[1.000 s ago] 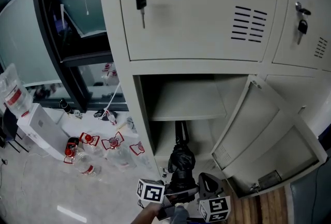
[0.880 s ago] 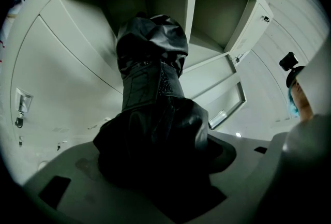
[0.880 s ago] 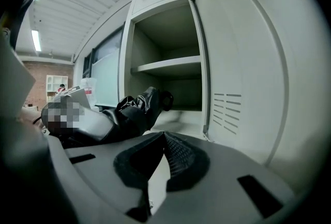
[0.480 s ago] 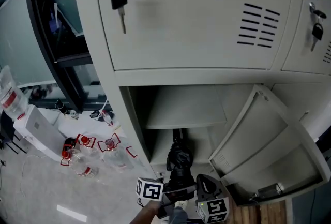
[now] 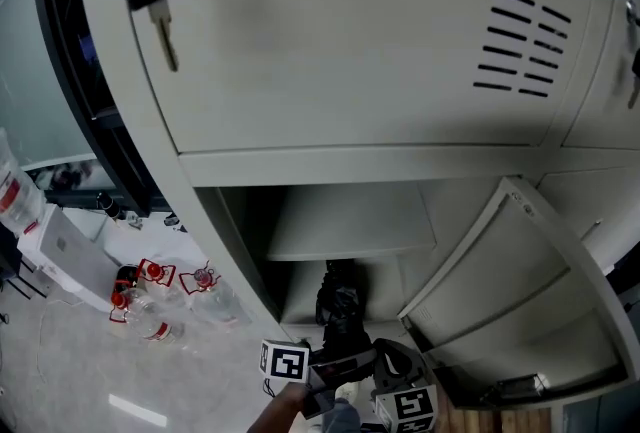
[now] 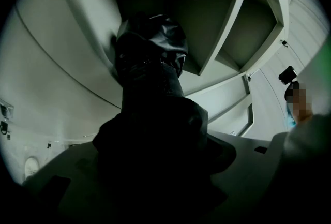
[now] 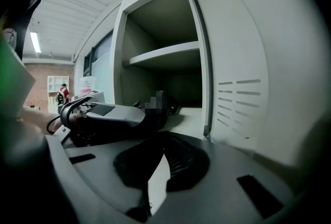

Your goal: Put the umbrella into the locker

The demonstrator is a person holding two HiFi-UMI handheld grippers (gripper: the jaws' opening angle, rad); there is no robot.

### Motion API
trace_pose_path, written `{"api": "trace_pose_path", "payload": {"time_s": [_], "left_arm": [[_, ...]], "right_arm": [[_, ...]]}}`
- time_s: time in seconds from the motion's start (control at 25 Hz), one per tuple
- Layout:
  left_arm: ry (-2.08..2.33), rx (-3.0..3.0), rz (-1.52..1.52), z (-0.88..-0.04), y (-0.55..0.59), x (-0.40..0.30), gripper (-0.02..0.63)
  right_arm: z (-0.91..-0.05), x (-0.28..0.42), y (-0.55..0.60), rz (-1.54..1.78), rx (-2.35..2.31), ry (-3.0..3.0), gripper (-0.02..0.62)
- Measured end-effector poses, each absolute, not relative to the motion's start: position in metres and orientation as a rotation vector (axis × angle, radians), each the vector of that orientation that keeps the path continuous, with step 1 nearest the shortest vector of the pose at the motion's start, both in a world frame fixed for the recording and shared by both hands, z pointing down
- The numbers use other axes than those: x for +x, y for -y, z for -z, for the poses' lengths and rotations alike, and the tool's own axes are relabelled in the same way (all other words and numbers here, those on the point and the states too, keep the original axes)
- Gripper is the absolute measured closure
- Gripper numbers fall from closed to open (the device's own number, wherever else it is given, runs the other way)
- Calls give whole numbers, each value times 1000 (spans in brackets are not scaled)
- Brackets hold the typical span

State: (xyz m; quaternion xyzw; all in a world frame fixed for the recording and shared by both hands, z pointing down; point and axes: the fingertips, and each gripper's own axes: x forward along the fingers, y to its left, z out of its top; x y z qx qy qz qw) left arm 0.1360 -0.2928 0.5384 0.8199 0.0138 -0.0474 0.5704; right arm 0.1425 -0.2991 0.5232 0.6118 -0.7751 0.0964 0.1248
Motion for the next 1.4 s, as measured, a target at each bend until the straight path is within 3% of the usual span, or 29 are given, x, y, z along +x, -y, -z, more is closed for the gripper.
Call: {"api": "trace_pose_path", "payload": {"time_s": [0.6,0.88,1.4], "left_arm": [[-123,1745,273,-528,322,145,305],[5,1772,238,-537,327,139,249],[354,1823,402,-550,315,70,244]], "right_arm": [[-510,147,307,-237,1814,2259,594],[-507,145,294,-221,1830,2248,594],[-493,145,251,-184,1874,2224,595]]}}
